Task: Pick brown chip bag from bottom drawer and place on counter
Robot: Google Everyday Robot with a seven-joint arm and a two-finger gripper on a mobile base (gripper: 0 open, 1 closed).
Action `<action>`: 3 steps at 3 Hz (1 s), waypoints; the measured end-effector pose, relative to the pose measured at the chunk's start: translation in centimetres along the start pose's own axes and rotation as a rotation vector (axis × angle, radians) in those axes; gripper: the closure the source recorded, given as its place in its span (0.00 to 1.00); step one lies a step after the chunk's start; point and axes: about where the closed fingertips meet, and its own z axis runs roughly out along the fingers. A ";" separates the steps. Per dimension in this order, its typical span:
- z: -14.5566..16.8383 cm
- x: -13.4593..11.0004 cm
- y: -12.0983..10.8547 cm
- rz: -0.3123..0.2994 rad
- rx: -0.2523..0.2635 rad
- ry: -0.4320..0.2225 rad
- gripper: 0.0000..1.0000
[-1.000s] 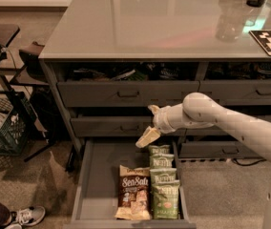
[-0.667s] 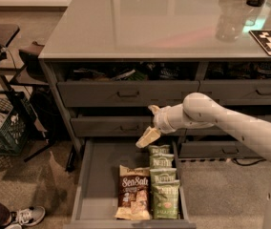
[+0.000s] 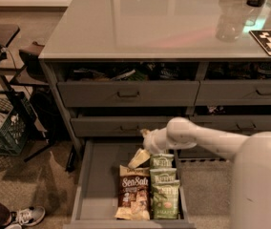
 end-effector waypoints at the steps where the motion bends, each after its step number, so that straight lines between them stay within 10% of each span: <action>1: 7.7 5.6 0.1 0.084 0.028 -0.002 0.00; 3: 18.6 14.4 2.7 0.241 0.059 -0.014 0.00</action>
Offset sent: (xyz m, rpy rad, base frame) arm -0.0117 0.0414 -0.2747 0.0457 0.1146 -0.2666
